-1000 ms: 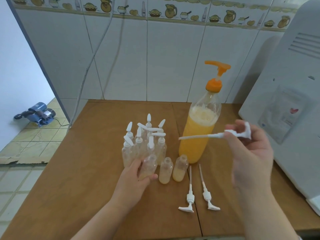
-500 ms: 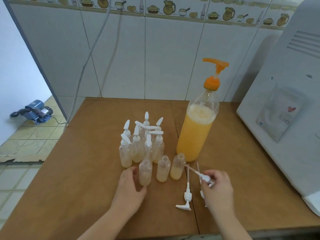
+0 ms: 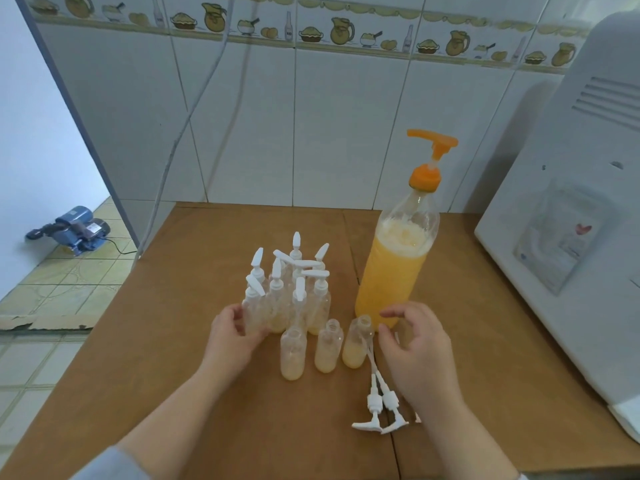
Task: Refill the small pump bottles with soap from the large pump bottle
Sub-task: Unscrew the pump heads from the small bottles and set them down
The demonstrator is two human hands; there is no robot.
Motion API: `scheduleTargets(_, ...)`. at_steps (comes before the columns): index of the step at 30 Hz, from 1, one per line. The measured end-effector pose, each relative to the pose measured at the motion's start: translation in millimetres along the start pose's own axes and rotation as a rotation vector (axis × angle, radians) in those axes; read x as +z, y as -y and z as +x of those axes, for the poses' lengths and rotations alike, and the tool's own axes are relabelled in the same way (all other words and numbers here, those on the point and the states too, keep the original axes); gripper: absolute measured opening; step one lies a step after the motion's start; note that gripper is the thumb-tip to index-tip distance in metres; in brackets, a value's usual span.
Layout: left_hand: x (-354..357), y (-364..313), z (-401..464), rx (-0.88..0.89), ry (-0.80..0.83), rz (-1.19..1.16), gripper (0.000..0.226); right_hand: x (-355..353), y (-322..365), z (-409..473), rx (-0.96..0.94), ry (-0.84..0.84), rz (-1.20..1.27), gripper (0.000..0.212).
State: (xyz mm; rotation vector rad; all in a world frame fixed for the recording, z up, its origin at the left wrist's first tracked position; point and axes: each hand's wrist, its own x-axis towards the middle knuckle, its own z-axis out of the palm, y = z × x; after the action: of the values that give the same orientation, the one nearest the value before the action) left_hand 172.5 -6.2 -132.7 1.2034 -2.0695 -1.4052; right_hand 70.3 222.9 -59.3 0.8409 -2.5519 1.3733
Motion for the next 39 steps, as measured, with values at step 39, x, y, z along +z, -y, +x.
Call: scheduleTargets(39,-37.1,-70.0,-74.8,0.456,0.301,-0.361,0.052,1.4,101.6,27.1,0.364,0.336,0.776,0.086)
